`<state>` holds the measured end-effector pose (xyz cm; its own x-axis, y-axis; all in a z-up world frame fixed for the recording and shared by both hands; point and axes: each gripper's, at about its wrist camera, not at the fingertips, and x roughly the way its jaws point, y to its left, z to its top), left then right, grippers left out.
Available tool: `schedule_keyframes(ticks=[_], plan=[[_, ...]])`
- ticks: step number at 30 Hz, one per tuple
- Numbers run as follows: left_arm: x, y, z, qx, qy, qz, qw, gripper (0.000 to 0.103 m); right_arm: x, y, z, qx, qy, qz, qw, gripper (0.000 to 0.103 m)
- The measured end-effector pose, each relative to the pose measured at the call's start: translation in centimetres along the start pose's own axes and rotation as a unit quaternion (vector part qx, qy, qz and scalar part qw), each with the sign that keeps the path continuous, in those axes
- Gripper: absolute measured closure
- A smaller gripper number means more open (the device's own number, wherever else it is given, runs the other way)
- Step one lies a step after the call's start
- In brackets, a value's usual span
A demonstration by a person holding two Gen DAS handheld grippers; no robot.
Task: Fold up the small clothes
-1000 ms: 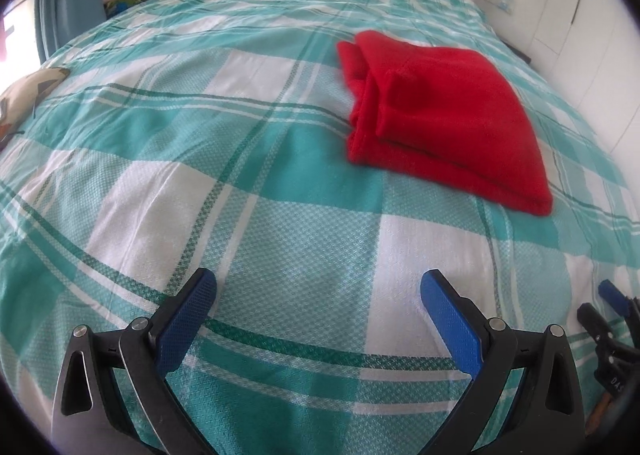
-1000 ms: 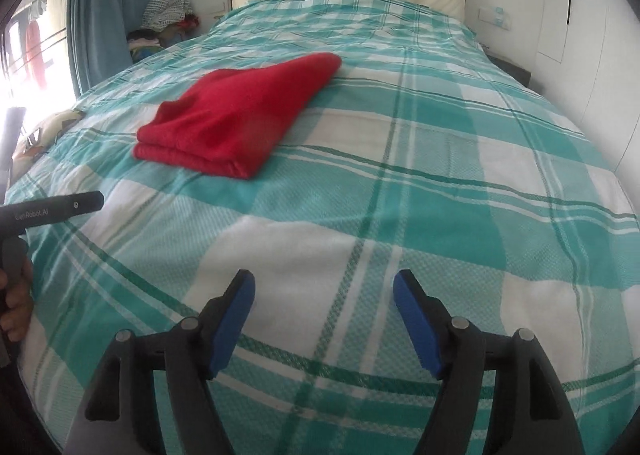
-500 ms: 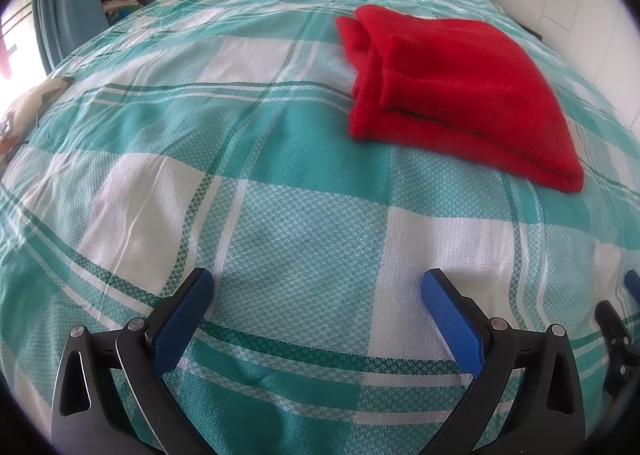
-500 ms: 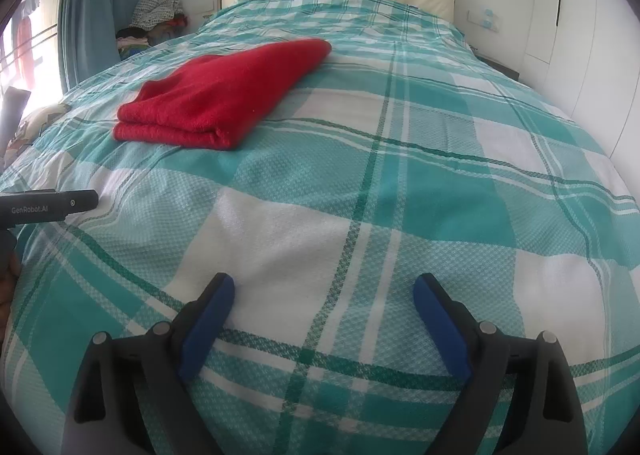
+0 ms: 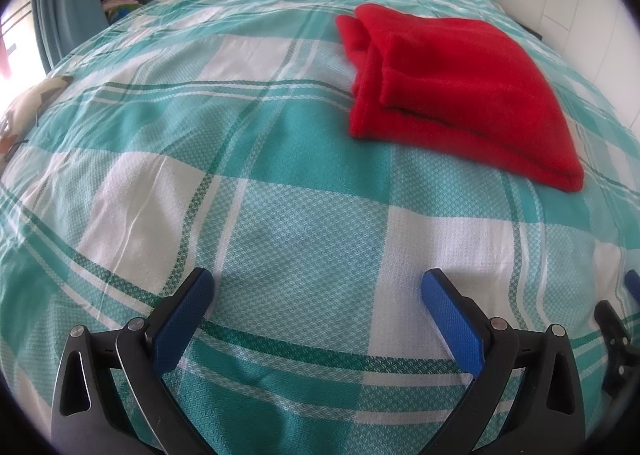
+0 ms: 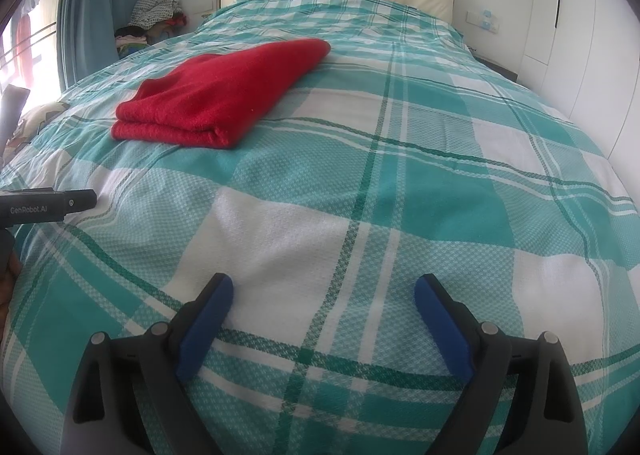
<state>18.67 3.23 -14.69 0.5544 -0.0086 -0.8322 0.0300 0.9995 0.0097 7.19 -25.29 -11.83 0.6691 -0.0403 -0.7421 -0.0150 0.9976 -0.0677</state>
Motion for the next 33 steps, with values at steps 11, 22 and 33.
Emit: schedule_keyframes(ticks=[11,22,33], plan=[[0.07,0.11,0.05,-0.002,0.003,-0.002,1.0,0.0,0.01,0.02,0.0,0.0,0.0,0.0,1.0,0.011],[0.06,0.08,0.04,-0.002,0.003,-0.002,1.0,0.0,0.0,0.05,0.0,0.0,0.0,0.0,1.0,0.011],[0.04,0.06,0.04,-0.001,0.004,-0.002,1.0,0.0,0.0,0.07,-0.01,0.0,0.0,-0.001,1.0,0.01]])
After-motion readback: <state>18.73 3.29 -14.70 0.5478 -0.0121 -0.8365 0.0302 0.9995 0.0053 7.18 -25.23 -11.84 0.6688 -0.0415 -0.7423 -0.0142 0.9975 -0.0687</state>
